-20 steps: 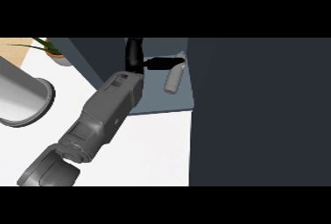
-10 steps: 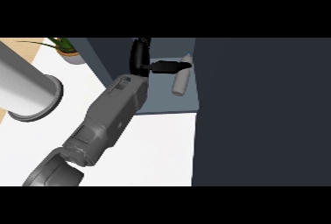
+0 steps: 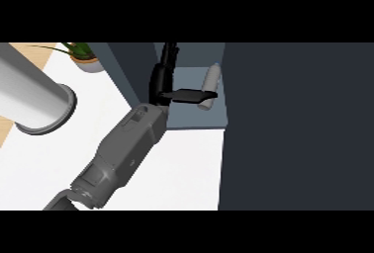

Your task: Pick up the bottled water, place it into the cabinet and close the cabinet

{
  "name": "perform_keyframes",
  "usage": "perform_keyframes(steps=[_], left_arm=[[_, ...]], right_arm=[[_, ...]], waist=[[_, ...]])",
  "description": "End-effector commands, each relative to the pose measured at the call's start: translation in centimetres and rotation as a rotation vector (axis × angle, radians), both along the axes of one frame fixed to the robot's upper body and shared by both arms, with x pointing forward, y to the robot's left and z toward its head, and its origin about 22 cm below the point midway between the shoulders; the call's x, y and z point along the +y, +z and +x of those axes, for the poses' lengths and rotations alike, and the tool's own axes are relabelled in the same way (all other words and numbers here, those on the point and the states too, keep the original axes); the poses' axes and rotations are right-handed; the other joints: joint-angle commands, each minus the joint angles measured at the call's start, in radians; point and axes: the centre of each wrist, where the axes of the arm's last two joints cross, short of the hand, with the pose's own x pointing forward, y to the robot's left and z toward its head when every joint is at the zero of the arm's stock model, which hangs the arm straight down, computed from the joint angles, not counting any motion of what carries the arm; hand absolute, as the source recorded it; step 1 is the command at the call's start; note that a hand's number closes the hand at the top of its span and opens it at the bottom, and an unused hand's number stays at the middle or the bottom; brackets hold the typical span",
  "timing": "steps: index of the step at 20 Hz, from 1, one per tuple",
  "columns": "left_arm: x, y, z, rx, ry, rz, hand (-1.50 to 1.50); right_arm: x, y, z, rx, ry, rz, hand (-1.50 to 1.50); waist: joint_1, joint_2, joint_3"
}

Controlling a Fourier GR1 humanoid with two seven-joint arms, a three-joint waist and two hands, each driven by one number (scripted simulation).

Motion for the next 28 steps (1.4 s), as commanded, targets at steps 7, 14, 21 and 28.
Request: perform_keyframes(steps=[7,14,21,28], left_arm=[[-1.1,-0.7,-5.2,-0.023,-0.214,-0.163,-1.50],[-0.2,-2.6,-10.7,-0.033,-0.310,-0.225,-1.50],[1.7,-1.7,-15.2,0.019,-0.309,-0.232,1.50],[8.4,-1.9,-17.9,0.011,-0.237,-0.209,-1.50]], right_arm=[[0.7,2.7,-1.5,-0.027,-0.012,-0.016,-1.50],[0.9,2.1,-1.4,-0.012,0.016,-0.060,-1.50],[1.0,3.1,-1.6,-0.017,0.202,-0.184,1.50],[0.8,5.2,-1.8,-0.027,0.450,-0.255,1.50]], waist=[[0.024,-0.007,0.000],[0.023,-0.004,0.000],[0.027,-0.007,0.000],[0.033,-0.006,-0.001]])
